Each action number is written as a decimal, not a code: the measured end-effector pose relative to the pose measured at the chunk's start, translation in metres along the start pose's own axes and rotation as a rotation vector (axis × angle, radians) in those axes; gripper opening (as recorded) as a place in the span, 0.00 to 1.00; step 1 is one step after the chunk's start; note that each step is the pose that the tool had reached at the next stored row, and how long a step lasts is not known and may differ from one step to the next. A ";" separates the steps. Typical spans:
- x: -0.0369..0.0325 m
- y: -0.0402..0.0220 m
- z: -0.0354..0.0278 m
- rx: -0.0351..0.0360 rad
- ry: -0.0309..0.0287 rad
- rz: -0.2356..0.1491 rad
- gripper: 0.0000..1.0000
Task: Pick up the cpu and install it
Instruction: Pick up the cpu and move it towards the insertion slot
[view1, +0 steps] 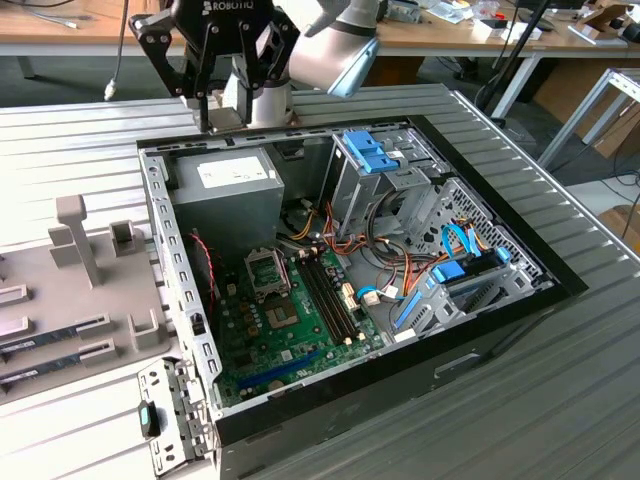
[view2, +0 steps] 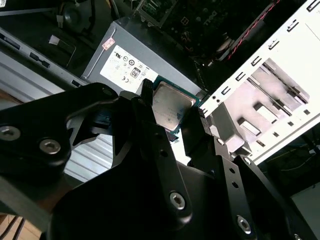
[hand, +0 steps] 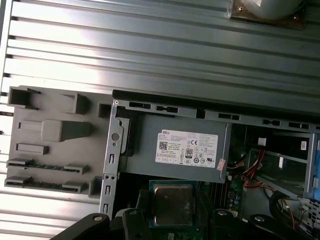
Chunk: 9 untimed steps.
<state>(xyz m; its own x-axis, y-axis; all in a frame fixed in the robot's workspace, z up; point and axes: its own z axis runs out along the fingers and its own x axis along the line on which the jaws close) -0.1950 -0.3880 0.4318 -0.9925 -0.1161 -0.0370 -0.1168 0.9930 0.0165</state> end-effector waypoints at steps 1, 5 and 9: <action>-0.0004 -0.0001 0.0008 0.0000 0.0000 0.000 0.47; -0.0026 -0.0004 0.0047 0.0000 -0.0001 0.001 0.47; -0.0047 -0.0007 0.0080 -0.0001 -0.0001 0.001 0.47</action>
<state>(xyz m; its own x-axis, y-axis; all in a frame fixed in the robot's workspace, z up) -0.1900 -0.3880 0.4240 -0.9927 -0.1151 -0.0370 -0.1158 0.9931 0.0166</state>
